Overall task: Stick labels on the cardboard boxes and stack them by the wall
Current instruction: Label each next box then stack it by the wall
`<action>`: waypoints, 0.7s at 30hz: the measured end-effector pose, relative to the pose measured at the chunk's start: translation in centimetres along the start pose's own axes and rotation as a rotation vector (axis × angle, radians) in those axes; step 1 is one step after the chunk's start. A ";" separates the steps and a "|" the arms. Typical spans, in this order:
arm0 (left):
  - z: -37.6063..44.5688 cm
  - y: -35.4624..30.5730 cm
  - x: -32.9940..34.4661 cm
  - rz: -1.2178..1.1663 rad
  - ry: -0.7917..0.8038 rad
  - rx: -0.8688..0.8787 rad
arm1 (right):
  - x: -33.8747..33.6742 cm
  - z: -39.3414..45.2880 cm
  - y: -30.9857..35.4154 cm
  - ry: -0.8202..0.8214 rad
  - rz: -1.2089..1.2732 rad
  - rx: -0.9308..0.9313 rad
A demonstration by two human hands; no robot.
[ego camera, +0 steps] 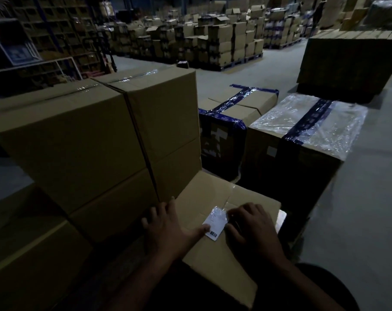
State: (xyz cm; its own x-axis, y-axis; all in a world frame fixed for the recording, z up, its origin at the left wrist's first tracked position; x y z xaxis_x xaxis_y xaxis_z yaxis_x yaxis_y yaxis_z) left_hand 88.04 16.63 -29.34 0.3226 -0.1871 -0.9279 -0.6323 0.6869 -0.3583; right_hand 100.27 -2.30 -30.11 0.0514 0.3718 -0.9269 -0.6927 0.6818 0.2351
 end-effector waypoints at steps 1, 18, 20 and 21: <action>-0.1 0.2 0.0 -0.003 0.017 -0.018 | -0.1 0.7 -0.2 0.034 -0.005 -0.044; -1.0 0.2 1.0 -0.317 -0.012 0.024 | 0.4 1.4 1.4 0.068 -0.015 0.090; -1.0 0.2 0.9 -0.320 -0.010 0.016 | 0.5 1.6 1.1 0.068 -0.001 0.101; -1.0 0.2 0.9 -0.325 -0.008 0.017 | 0.5 1.6 1.0 0.050 0.011 0.110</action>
State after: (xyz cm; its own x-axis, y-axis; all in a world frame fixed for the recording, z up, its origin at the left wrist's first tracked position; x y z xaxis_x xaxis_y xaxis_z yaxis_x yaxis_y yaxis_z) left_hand 87.52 15.94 -30.34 0.5114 -0.3927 -0.7643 -0.4837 0.6036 -0.6338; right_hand 100.74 -0.41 -29.83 0.0068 0.3496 -0.9369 -0.6101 0.7437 0.2731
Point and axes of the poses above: each hand's wrist, its own z-axis towards the middle knuckle, its own x-axis out of the palm, y = z × x, the point moved 6 cm from there along z, towards the middle knuckle, and after that the axes turned 13 degrees about -z, right-handed, at the moved point
